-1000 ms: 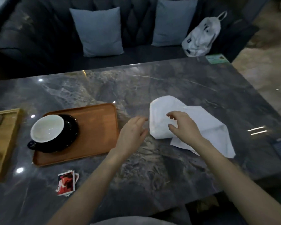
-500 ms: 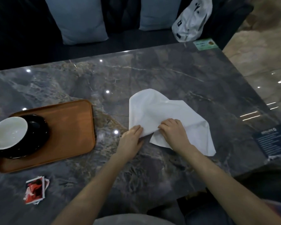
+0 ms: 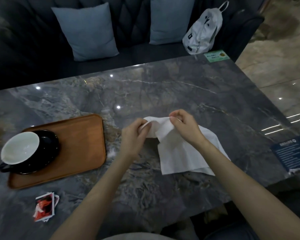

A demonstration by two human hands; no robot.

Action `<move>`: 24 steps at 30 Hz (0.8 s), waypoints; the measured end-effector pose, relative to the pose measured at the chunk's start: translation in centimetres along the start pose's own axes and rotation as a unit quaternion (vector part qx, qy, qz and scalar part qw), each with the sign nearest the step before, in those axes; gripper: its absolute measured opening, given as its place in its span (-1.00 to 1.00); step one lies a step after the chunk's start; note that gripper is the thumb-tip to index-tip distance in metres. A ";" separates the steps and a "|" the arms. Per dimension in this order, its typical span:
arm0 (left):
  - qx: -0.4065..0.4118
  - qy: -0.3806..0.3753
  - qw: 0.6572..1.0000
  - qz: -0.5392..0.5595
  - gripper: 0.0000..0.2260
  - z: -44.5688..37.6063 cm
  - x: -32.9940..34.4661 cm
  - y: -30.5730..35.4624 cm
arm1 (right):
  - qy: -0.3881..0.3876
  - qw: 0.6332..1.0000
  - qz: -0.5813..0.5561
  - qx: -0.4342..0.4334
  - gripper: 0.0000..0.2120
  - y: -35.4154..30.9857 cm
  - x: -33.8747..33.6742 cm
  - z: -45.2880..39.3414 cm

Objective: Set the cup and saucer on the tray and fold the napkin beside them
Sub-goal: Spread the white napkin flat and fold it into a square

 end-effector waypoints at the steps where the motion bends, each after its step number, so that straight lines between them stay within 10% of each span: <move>1: 0.004 0.000 1.000 0.011 -0.88 -0.2 -0.8 0.7 | 0.001 1.000 -0.007 -0.006 -0.90 -0.6 0.2 0.0; 11: -0.016 0.076 0.994 -0.076 -0.80 -1.8 -8.2 3.3 | -0.007 0.993 0.049 -0.103 -0.88 -7.4 4.0 1.2; 18: -0.058 0.110 0.988 -0.088 -0.66 -2.3 -10.3 2.2 | -0.047 0.961 0.230 -0.146 -0.16 -8.4 7.8 6.6; 24: -0.066 0.108 0.991 -0.038 -0.78 -2.1 -11.0 1.6 | -0.011 0.906 0.404 -0.125 -0.11 -3.4 10.3 7.5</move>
Point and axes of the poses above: each hand's wrist, its own z-axis away from the middle knuckle, its own x-axis out of the palm, y = z × x, the point moved 3 cm from there along -z, towards the middle knuckle, and after that the axes turned 9 degrees about -x, right-handed, at the moved point
